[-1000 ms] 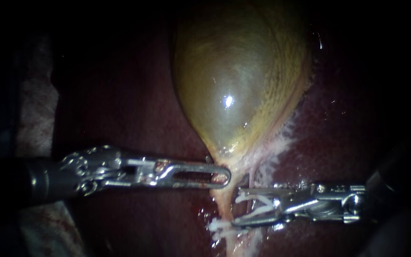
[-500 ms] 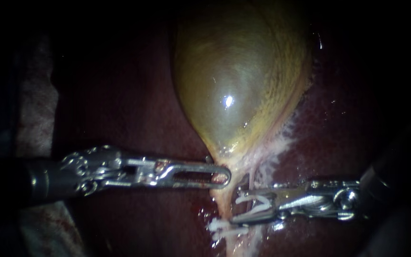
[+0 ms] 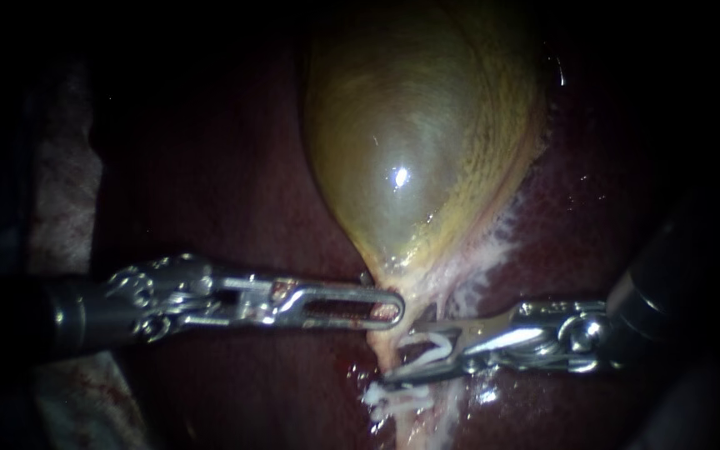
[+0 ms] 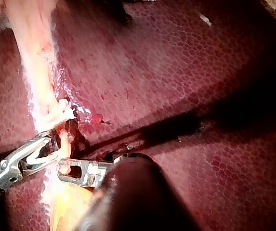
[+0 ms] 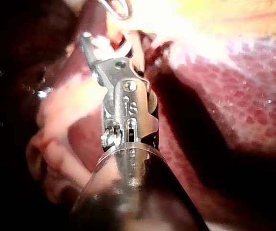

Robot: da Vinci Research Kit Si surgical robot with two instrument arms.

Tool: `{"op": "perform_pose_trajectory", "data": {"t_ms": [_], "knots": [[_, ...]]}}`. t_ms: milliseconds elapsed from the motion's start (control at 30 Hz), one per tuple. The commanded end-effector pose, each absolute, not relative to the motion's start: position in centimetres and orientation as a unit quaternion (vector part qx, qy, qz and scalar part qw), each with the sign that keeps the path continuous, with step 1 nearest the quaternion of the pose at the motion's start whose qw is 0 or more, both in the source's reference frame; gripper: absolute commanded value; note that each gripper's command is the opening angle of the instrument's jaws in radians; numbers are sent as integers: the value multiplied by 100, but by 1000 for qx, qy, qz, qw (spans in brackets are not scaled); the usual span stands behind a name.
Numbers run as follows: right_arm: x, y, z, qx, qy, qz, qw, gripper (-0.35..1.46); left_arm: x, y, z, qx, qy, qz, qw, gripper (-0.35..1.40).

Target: Clipping third clip left tube

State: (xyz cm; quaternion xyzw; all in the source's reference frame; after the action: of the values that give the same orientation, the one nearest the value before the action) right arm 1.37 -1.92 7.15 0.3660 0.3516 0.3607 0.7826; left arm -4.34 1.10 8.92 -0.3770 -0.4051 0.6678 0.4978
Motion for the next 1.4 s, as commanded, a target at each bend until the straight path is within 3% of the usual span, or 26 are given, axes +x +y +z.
{"op": "perform_pose_trajectory", "data": {"t_ms": [33, 467, 1400], "knots": [[139, -193, 716, 366, 352, 361, 782, 58, -434, 111, 893, -377, -405, 668, 498, -35], [156, -194, 724, 368, 352, 361, 782, 58, -434, 111, 893, -377, -405, 668, 498, -35], [118, -190, 732, 371, 354, 351, 783, 54, -434, 110, 892, -377, -405, 668, 498, -35]]}}
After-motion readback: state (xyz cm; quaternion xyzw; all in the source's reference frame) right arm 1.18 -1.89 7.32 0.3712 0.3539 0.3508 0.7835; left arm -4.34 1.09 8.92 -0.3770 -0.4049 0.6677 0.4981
